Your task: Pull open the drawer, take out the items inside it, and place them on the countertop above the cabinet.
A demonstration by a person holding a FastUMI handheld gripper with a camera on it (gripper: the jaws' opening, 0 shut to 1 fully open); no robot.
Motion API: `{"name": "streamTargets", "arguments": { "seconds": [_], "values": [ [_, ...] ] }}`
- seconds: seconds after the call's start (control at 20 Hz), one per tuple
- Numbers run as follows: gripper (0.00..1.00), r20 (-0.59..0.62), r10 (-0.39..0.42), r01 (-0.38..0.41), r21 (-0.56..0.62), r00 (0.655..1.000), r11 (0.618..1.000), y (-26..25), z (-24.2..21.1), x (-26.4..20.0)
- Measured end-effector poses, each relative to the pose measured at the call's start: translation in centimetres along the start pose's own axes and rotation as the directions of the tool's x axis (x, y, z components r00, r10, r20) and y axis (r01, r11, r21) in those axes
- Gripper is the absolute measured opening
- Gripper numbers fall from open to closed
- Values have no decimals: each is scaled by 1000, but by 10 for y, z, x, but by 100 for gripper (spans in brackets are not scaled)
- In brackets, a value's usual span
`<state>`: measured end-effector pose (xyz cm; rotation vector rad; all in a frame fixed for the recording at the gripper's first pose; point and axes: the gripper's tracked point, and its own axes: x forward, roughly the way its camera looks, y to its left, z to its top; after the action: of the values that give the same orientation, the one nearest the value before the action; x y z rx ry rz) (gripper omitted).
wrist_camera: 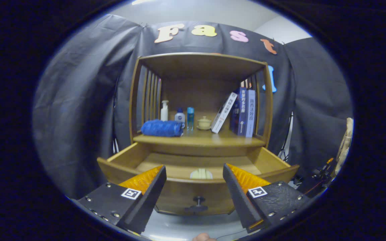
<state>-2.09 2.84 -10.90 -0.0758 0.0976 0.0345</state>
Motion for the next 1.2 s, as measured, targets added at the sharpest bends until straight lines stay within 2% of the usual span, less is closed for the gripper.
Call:
{"name": "streamTargets", "arguments": {
  "seconds": [0.25, 0.45, 0.65, 0.8, 0.9, 1.0, 1.1, 1.2],
  "values": [
    [100, 28, -79, 80, -5, 996, 997, -23, 46, 45],
    [100, -23, -82, 81, -49, 996, 996, -27, 59, 88],
    [100, -102, -95, 92, -33, 990, 995, -39, 48, 123],
    [100, -165, -112, 104, -54, 980, 993, -43, 18, 140],
    [100, -264, -61, 50, -46, 963, 998, -30, -7, 149],
    [100, -369, -32, 18, -42, 929, 999, -20, -38, 159],
    [100, -454, -15, 1, -31, 891, 1000, -13, -68, 170],
    [100, -546, -9, -2, -19, 837, 1000, -10, -90, 170]
  ]
}}
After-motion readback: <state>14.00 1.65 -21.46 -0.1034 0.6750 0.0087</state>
